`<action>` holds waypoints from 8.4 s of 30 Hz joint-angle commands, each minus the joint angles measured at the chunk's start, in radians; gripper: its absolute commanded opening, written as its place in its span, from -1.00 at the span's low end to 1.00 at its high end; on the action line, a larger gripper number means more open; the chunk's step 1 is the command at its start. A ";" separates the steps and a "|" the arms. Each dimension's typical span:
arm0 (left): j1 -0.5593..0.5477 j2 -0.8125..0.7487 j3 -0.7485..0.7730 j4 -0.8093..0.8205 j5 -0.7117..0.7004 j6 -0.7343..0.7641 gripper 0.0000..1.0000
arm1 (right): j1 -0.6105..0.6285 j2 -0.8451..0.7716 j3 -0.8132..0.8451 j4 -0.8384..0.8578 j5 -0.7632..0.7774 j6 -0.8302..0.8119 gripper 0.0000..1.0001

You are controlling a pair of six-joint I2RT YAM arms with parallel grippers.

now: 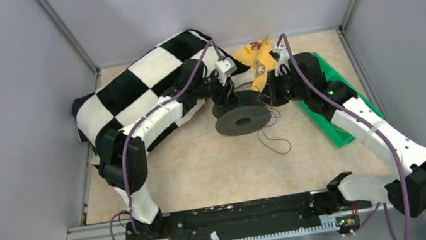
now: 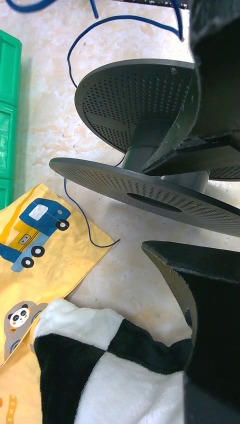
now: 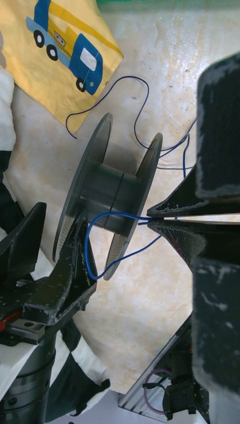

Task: Wrap the cables

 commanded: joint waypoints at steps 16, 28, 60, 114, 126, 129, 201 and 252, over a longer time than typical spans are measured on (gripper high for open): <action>0.001 -0.127 0.135 -0.168 0.012 0.054 0.44 | 0.007 0.025 0.018 0.045 0.036 -0.012 -1.00; 0.002 -0.212 0.124 -0.173 -0.086 0.046 0.51 | 0.008 0.045 0.078 0.005 0.051 -0.055 -1.00; 0.052 -0.109 0.219 -0.261 0.032 0.075 0.64 | 0.046 0.102 0.053 0.113 0.150 -0.300 -1.00; 0.042 0.093 0.237 -0.091 0.309 0.263 0.49 | 0.076 0.152 -0.144 0.357 0.096 -0.368 -1.00; 0.025 0.176 0.347 -0.201 0.369 0.371 0.50 | 0.074 0.123 -0.152 0.358 0.115 -0.375 -1.00; 0.021 0.199 0.363 -0.210 0.386 0.382 0.40 | 0.075 0.124 -0.143 0.345 0.110 -0.377 -1.00; 0.172 -0.278 0.208 -0.216 -0.282 -0.403 -1.00 | -0.053 0.014 -0.260 0.280 0.089 -0.234 0.91; 0.315 -0.508 0.097 -0.308 0.049 -0.094 -1.00 | 0.019 0.073 0.011 0.727 0.536 -0.362 -1.00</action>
